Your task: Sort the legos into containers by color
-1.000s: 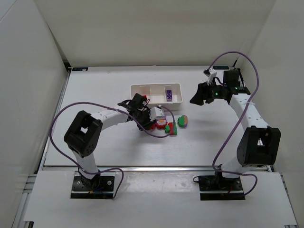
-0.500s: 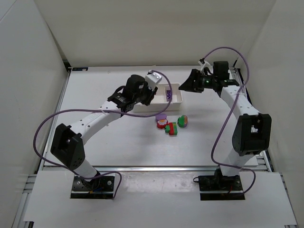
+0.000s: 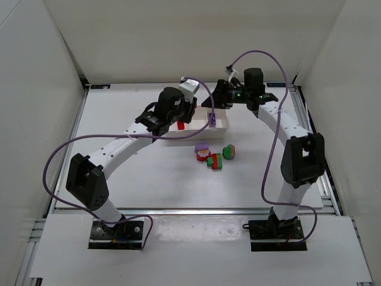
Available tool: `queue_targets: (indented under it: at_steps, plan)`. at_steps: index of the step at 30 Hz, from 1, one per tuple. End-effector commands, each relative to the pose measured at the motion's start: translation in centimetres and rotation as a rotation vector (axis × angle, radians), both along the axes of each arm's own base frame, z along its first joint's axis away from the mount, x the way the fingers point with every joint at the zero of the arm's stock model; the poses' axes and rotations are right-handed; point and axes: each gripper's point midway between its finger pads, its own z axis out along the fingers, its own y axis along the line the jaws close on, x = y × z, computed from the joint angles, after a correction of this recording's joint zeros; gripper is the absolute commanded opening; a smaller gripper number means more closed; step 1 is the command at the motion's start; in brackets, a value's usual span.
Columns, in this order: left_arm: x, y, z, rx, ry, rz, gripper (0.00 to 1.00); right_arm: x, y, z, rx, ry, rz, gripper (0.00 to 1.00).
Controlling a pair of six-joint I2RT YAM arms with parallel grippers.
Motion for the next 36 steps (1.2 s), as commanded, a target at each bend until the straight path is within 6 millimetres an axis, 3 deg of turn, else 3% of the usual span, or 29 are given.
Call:
queue_targets:
  at_steps: [1, 14, 20, 27, 31, 34, 35, 36]
  plan:
    - [0.3, -0.9, 2.9, -0.068, -0.053, -0.01, 0.1, 0.6, 1.3, 2.8, 0.056, -0.073, 0.039, 0.69]
    - [0.4, -1.4, 2.5, -0.051, -0.07, -0.052, 0.1, 0.1, 3.8, 4.3, 0.127, -0.104, 0.151, 0.72]
    - [0.4, -1.6, 2.3, -0.043, -0.084, -0.066, 0.1, 0.0, 4.4, 3.8, 0.149, -0.086, 0.192, 0.69]
    - [0.6, -1.6, 2.1, -0.041, -0.089, -0.064, 0.1, -0.3, 4.9, 3.5, 0.162, -0.088, 0.225, 0.41]
    - [0.6, -1.7, 1.9, -0.04, -0.086, -0.069, 0.1, -0.9, 5.0, 3.8, 0.185, -0.103, 0.271, 0.17]
    - [0.4, -1.9, 2.0, -0.038, -0.087, -0.083, 0.42, -1.2, 4.9, 3.9, 0.195, -0.122, 0.288, 0.06]
    - [0.3, -1.9, 1.9, -0.037, -0.081, -0.09, 0.62, -1.3, 4.8, 4.1, 0.193, -0.14, 0.295, 0.02]
    - [0.2, -1.9, 1.8, -0.034, -0.077, -0.093, 0.71, -1.6, 4.7, 3.9, 0.19, -0.136, 0.298, 0.01]
